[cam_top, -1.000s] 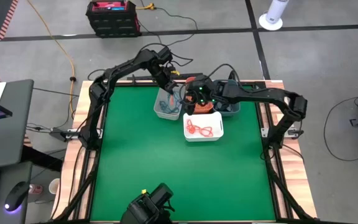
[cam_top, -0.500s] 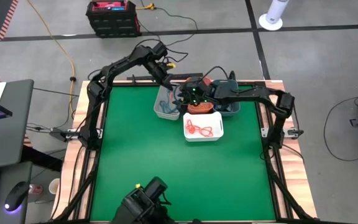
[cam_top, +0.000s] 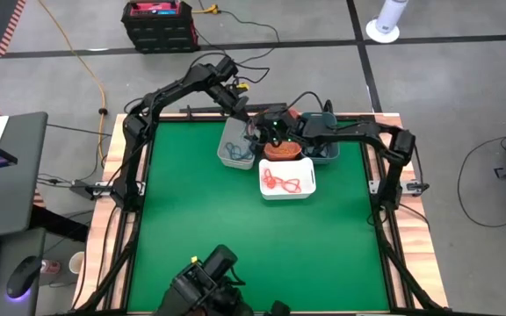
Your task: Sort rubber bands into baskets
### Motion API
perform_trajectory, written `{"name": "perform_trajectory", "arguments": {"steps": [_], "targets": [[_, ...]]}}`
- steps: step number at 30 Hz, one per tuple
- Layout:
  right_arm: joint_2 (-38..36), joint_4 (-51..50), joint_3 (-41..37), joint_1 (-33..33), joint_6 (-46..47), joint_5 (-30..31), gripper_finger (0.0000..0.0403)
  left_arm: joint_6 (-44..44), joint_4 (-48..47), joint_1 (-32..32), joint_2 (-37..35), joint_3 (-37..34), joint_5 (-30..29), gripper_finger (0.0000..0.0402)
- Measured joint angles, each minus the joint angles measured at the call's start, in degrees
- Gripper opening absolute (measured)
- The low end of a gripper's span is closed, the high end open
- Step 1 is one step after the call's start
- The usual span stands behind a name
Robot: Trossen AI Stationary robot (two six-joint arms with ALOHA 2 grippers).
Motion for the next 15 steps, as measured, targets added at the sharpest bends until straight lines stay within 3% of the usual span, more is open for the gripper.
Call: {"name": "perform_trajectory", "arguments": {"steps": [6, 15], "targets": [[0.00, 0.14, 0.00, -1.58, -0.37, 0.09, 0.0203, -0.95, 0.88, 0.20, 0.00, 0.00, 1.13, 0.0000], [-0.01, 0.21, 0.00, -2.17, -3.21, -2.97, 0.0041, -0.88, 0.68, 2.06, 0.00, 0.00, 1.18, 0.0000]]}}
